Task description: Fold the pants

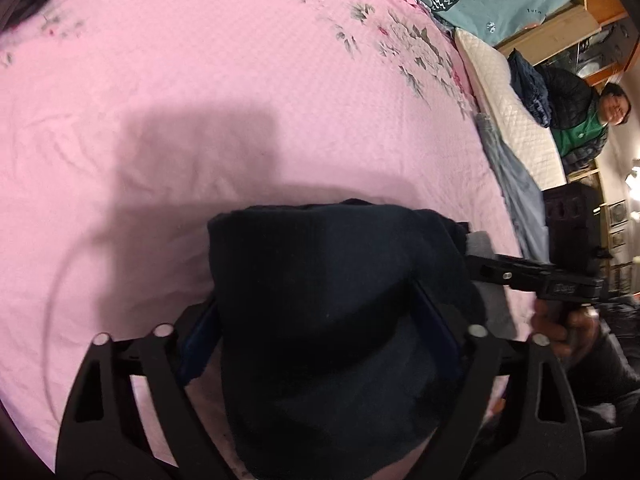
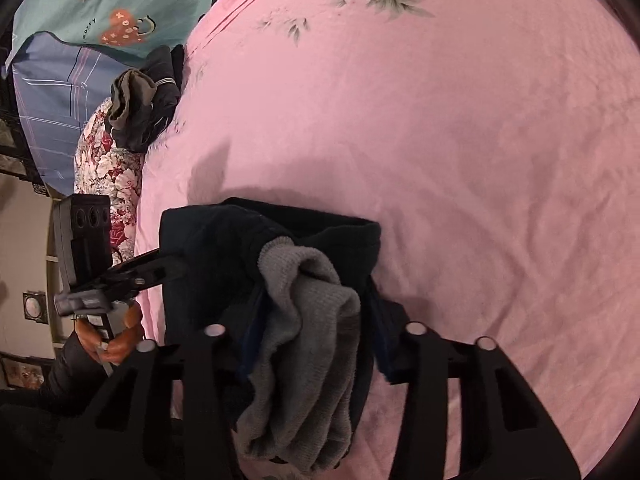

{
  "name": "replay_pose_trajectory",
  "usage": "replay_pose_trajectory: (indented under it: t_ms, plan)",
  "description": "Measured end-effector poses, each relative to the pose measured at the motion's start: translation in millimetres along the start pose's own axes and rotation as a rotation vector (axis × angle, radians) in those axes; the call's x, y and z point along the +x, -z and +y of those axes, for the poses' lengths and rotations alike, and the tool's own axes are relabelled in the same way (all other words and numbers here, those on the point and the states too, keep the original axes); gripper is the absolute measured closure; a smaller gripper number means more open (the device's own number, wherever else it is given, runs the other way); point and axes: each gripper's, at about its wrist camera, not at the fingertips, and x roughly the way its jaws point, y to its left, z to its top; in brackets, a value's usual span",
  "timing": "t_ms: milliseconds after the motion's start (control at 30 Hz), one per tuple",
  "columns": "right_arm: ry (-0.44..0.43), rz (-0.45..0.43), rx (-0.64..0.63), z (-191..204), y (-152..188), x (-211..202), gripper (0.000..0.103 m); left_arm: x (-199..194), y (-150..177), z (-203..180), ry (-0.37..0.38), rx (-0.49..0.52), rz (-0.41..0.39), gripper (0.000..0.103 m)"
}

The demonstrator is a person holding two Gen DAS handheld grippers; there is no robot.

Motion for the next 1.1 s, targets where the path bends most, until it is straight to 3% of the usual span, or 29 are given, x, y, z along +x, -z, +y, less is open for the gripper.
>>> replay_pose_trajectory:
  t_ms: [67,167,300,467,600,1100]
  plan:
    - [0.033,-0.021,-0.052,15.8,2.4,-6.5,0.066,-7.4,7.4,1.0,-0.021,0.006,-0.042,0.041]
    - [0.031,-0.074,-0.131,44.4,6.3,-20.5,0.068,-26.8,14.7,3.3,0.010,-0.024,-0.095,0.060]
    - [0.053,-0.137,-0.255,85.2,-0.1,-31.8,0.069,-57.0,12.1,-5.5,-0.038,0.008,-0.178,0.062]
    - [0.012,-0.213,-0.315,116.9,-40.3,-35.3,0.070,-100.2,-28.1,11.1,-0.051,-0.018,-0.299,0.062]
    - [-0.024,-0.226,-0.289,118.6,-82.3,-25.6,0.070,-105.2,-63.9,23.2,-0.091,0.001,-0.319,0.062]
    - [0.016,-0.279,-0.259,125.4,-209.4,20.8,0.070,-78.9,-182.7,70.9,-0.151,-0.023,-0.343,0.062]
